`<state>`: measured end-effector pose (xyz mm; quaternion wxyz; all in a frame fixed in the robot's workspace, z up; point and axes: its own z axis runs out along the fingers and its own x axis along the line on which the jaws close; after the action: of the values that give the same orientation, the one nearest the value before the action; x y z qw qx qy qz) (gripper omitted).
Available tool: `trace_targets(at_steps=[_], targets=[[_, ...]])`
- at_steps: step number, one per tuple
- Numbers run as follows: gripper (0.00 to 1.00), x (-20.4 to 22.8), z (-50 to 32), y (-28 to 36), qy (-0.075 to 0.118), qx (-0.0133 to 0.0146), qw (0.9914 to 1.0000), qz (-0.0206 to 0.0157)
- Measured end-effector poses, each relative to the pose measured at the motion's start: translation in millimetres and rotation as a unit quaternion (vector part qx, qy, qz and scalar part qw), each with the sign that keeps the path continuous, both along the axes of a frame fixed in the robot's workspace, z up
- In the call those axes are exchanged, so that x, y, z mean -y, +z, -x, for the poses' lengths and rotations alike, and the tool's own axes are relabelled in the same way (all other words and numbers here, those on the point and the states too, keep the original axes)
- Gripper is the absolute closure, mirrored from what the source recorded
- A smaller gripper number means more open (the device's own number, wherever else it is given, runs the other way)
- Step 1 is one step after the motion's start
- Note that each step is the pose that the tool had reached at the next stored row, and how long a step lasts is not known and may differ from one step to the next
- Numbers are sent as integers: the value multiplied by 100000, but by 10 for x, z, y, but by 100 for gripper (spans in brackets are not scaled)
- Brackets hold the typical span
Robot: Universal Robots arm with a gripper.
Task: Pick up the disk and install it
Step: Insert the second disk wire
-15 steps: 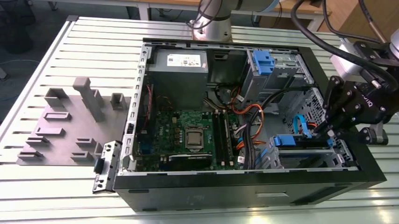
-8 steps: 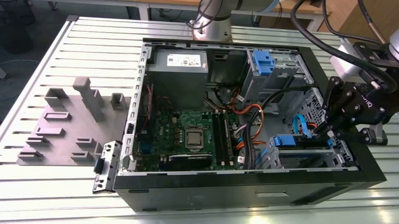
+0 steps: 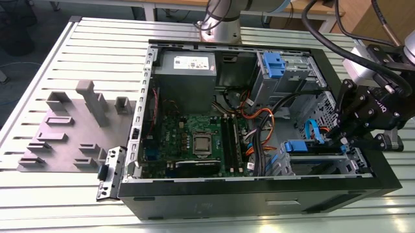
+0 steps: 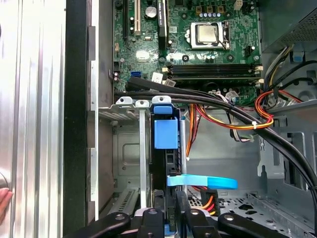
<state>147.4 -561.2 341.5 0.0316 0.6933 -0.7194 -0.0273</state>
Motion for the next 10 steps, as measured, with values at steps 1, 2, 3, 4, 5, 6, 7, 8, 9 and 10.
trace_targets(at_steps=[1, 2, 3, 4, 5, 6, 7, 8, 9, 10], targets=[[76, -6, -2, -5, 3, 0, 100000, 51], [76, -24, -20, -15, 2, 0, 100000, 100], [76, -30, -29, -17, 3, 1, 100000, 106], [76, -35, -38, -20, 4, 0, 100000, 101], [76, -41, -47, -22, 2, -2, 100000, 106], [76, -46, -56, -25, 0, -1, 100000, 111], [76, -49, -64, -28, 3, 0, 100000, 114], [76, -51, -73, -30, 4, -1, 100000, 132], [76, -51, -80, -35, 3, 0, 100000, 142], [76, -52, -86, -41, 4, 1, 100000, 141]])
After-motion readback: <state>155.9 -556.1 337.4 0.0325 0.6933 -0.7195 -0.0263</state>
